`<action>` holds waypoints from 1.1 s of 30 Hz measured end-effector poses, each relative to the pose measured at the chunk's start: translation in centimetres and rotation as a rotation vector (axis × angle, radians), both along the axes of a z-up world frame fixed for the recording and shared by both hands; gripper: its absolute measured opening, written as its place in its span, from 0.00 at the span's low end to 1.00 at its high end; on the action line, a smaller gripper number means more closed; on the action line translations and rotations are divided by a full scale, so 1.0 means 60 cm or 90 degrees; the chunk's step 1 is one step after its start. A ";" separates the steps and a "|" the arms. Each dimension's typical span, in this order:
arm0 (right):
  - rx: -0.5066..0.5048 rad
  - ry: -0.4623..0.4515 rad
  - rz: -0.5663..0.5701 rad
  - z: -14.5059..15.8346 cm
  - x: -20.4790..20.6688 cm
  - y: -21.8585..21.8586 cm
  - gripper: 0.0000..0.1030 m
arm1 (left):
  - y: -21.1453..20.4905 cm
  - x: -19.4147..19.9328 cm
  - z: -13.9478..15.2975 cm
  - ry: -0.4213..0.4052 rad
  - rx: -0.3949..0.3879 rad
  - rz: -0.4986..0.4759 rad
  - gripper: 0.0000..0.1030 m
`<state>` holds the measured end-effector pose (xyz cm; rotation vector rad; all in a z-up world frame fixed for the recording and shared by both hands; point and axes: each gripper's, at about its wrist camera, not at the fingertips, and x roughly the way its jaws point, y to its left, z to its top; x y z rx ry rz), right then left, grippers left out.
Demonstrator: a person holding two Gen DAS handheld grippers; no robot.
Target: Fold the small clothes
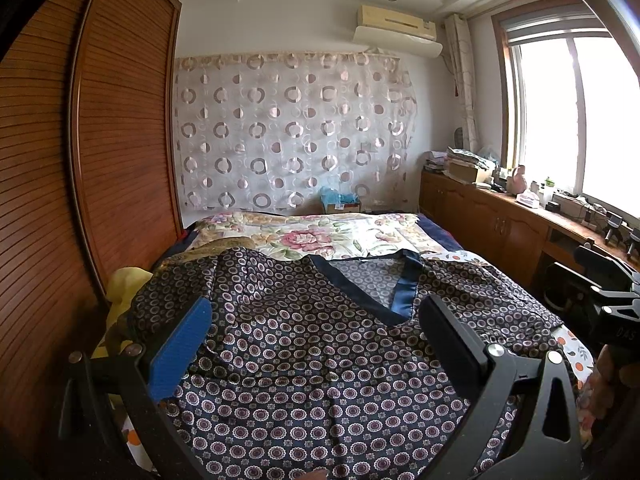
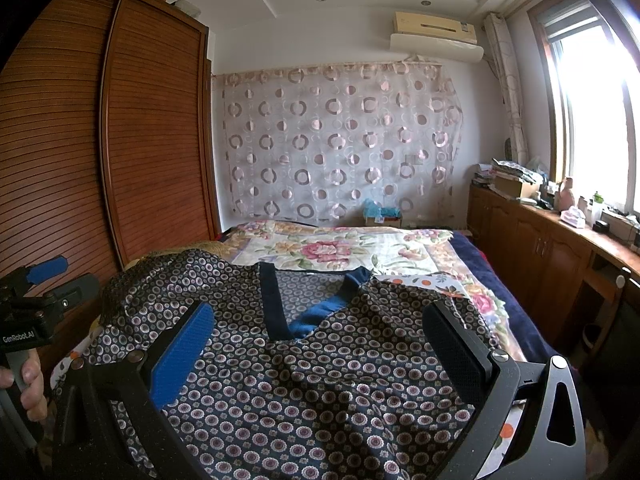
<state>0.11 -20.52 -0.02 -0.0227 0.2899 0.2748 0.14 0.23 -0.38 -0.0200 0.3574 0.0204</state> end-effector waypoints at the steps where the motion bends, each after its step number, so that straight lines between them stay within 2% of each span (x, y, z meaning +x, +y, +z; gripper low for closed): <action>1: 0.000 0.000 0.000 0.001 0.000 0.000 1.00 | 0.000 0.000 0.002 0.000 -0.001 0.000 1.00; 33: -0.001 -0.002 0.001 0.001 0.000 0.003 1.00 | 0.001 -0.004 0.006 -0.001 0.003 0.000 1.00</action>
